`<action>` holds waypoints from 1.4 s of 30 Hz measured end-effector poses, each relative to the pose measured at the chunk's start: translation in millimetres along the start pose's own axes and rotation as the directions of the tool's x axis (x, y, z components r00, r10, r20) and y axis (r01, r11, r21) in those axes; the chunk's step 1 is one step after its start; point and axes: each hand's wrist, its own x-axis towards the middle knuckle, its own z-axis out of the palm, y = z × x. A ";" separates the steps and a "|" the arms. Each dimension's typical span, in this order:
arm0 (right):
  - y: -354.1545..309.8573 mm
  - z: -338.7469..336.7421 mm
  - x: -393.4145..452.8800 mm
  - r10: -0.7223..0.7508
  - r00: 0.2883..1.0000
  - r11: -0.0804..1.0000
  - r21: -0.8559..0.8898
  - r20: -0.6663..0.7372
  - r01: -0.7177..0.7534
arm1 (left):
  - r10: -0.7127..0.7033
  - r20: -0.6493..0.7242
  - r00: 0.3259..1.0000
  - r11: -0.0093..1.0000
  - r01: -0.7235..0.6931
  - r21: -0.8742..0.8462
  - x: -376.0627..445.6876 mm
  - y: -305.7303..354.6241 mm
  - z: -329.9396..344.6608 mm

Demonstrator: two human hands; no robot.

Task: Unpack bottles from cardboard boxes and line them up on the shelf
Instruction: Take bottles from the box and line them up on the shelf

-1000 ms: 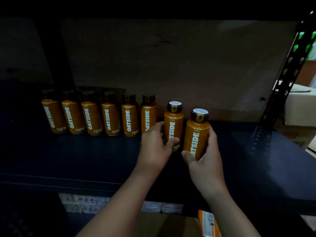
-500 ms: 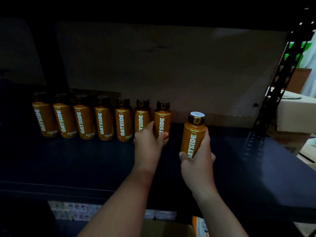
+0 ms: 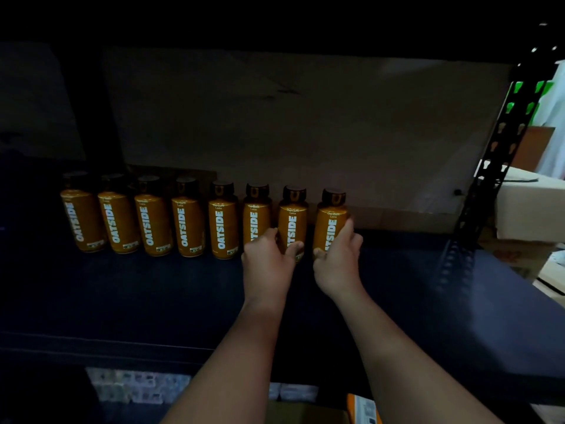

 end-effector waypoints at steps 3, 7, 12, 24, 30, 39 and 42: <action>2.9 3.4 -1.9 -0.024 0.999 1.000 0.003 -0.022 0.024 | -0.003 -0.001 1.000 1.000 0.003 0.002 -1.2 0.7 -0.6; 3.7 3.7 -4.7 -0.046 0.998 0.999 -0.011 -0.053 0.045 | -0.014 0.013 1.000 1.000 0.014 0.006 -0.7 1.4 -1.0; 3.4 4.7 -5.3 -0.054 0.997 0.998 -0.036 -0.058 0.052 | -0.017 0.025 1.000 1.000 0.017 0.012 -0.7 1.3 -1.2; 4.3 4.2 -5.4 -0.063 0.995 0.996 -0.072 -0.073 0.058 | -0.026 0.012 1.000 0.999 0.025 0.044 -0.6 1.4 -0.8; 4.2 4.9 -6.3 -0.069 0.994 0.995 -0.074 -0.079 0.063 | -0.022 0.003 1.000 0.999 0.022 0.030 -1.7 1.6 -1.5; 1.0 -0.9 -8.0 -0.018 0.998 1.000 0.006 -0.062 0.018 | -0.056 -0.007 0.998 0.998 0.056 0.017 -3.1 1.8 -4.3; 1.6 -10.3 -16.0 0.030 0.999 0.999 0.023 -0.042 -0.029 | -0.041 -0.020 0.999 0.999 0.041 -0.023 -13.2 3.0 -13.8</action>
